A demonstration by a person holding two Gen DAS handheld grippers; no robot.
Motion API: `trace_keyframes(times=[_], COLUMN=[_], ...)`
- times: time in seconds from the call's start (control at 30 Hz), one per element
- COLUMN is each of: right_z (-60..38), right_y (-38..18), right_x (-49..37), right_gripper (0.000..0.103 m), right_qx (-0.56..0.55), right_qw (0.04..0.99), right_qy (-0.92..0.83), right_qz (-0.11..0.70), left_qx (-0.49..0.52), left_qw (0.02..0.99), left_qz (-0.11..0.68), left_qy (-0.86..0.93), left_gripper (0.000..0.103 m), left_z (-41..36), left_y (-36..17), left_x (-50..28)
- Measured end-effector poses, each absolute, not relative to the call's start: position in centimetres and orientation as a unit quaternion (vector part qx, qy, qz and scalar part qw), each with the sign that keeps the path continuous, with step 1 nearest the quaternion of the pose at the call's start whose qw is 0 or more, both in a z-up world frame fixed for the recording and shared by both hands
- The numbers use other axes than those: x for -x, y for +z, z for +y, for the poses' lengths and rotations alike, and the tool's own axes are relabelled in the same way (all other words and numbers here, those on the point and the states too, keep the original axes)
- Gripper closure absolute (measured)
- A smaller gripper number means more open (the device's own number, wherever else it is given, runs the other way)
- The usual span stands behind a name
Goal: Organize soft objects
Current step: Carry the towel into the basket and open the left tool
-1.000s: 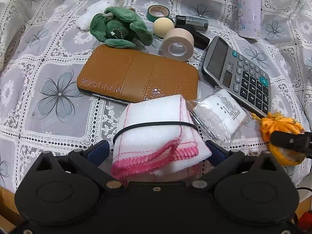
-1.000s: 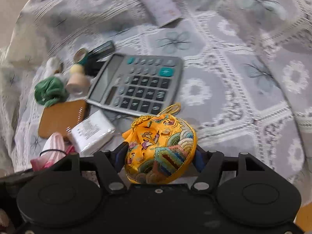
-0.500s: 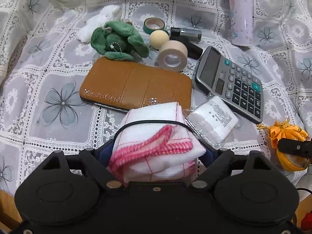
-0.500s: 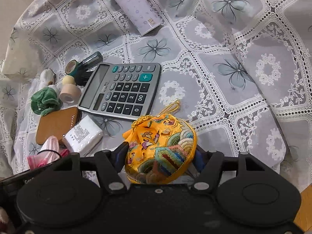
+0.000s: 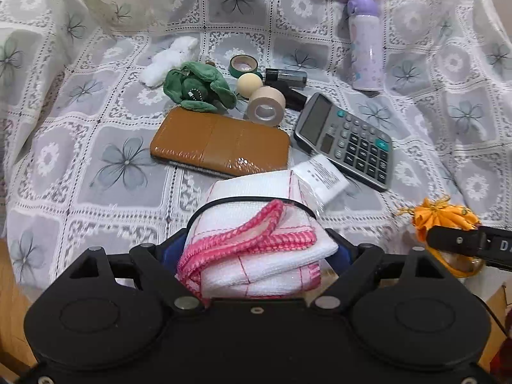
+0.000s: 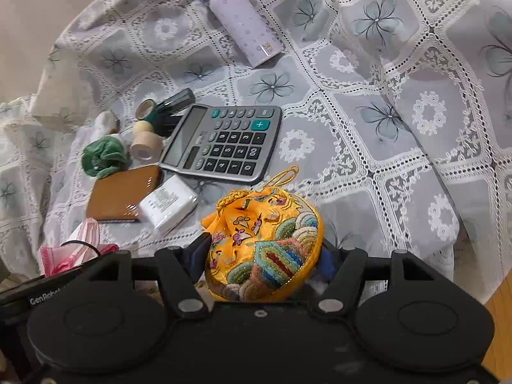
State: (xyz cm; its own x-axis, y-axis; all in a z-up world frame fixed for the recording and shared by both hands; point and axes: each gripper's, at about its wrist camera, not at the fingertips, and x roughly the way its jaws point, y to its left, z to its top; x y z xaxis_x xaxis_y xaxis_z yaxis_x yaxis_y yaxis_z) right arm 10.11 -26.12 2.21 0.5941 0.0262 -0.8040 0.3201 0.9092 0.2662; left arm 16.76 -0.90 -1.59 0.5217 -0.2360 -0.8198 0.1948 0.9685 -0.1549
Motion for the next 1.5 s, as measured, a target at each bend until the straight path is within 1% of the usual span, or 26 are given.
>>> trace_keyframes(times=[0.2, 0.77, 1.07, 1.27, 1.5], right_z=[-25.0, -21.5, -20.4, -18.7, -18.8], right_y=[3.0, 4.9, 6.0, 6.3, 5.9], right_x=[-7.2, 2.6, 7.4, 8.2, 8.2], right_gripper=[0.038, 0.038, 0.038, 0.038, 0.038], right_qx=[-0.194, -0.197, -0.197, -0.16, -0.164], right_qw=[0.877, 0.895, 0.909, 0.918, 0.913], right_qy=[-0.071, -0.025, -0.01, -0.01, -0.009], right_qz=[0.433, 0.399, 0.368, 0.363, 0.374], left_qx=[0.027, 0.026, 0.057, 0.064, 0.065], left_qw=[0.873, 0.875, 0.875, 0.876, 0.877], left_qz=[0.47, 0.467, 0.467, 0.467, 0.468], left_qy=[-0.126, -0.125, -0.114, -0.106, -0.092], left_gripper=[0.02, 0.02, 0.02, 0.02, 0.02], left_z=[-0.1, 0.1, 0.8, 0.8, 1.2], left_y=[-0.7, -0.7, -0.7, -1.2, -1.8], left_x=[-13.4, -5.5, -2.7, -2.4, -2.1])
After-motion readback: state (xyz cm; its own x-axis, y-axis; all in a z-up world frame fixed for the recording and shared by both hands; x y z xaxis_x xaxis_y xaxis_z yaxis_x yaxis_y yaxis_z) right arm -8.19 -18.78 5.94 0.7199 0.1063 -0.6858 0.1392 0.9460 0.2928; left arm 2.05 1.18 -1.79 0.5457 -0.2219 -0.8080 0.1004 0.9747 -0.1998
